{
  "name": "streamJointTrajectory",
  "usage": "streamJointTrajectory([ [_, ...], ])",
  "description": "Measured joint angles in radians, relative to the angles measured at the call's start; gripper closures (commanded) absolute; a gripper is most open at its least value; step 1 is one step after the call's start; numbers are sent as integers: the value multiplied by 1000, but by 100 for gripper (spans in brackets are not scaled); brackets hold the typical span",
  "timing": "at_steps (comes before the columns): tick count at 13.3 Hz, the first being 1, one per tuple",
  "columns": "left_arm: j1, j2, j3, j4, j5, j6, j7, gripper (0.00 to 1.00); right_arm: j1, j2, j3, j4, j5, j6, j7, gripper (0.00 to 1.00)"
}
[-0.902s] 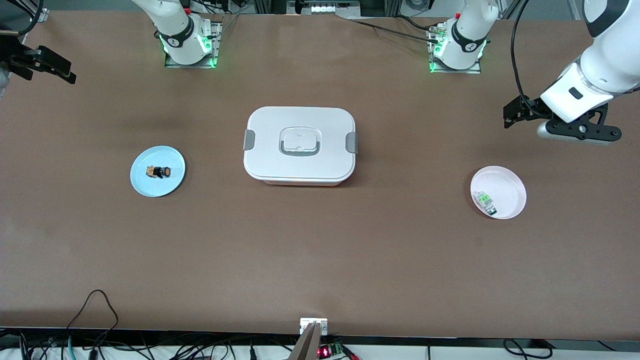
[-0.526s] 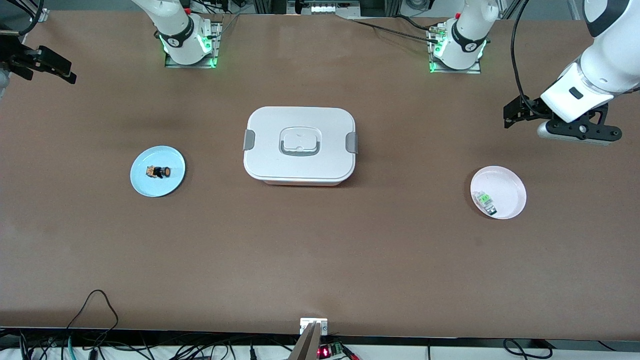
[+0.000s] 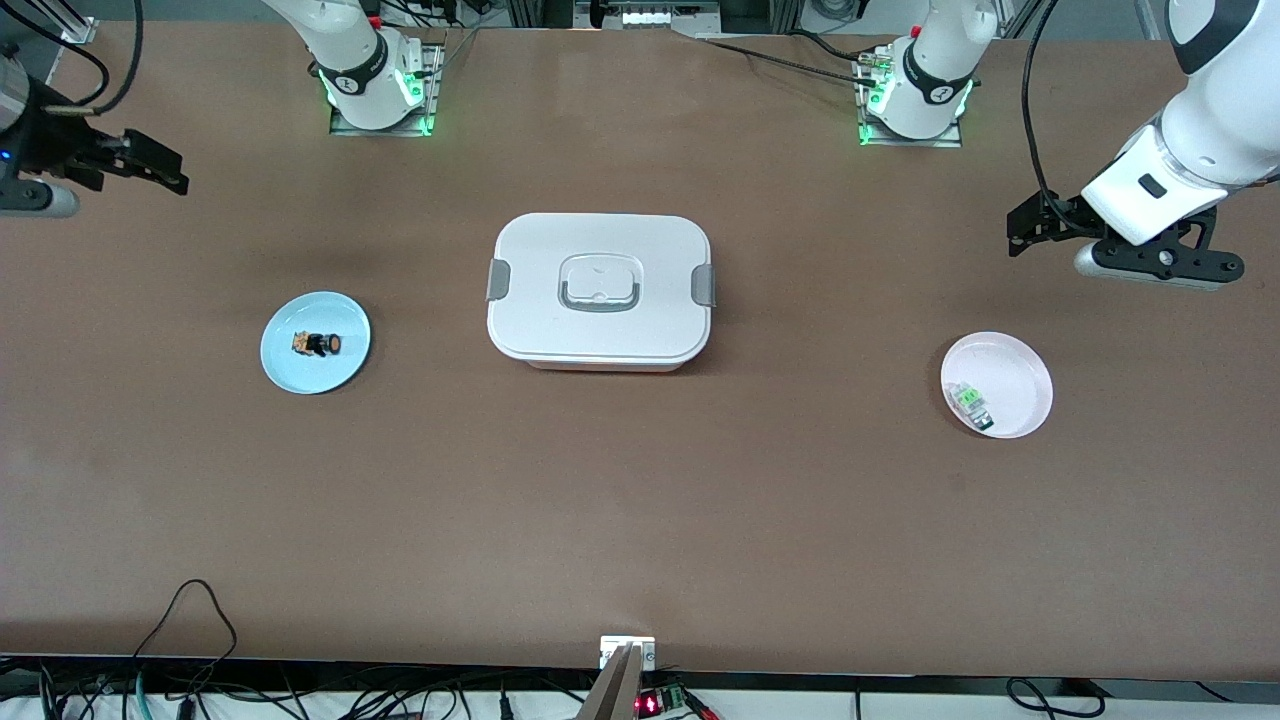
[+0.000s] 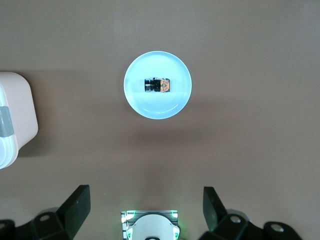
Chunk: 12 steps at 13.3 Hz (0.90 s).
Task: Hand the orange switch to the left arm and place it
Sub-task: 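Lower the right gripper toward the orange switch on the blue plate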
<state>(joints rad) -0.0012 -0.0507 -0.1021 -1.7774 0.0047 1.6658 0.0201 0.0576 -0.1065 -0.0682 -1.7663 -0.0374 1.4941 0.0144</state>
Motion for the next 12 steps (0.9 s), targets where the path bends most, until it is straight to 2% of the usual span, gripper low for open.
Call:
streamJointTrajectory([
  [5, 0, 0, 0, 0, 0, 0, 0, 0, 8, 113, 1, 23, 4, 55, -2, 0],
  [12, 0, 0, 0, 1, 0, 0, 0, 0, 51, 305, 2, 28, 2, 255, -3, 0],
])
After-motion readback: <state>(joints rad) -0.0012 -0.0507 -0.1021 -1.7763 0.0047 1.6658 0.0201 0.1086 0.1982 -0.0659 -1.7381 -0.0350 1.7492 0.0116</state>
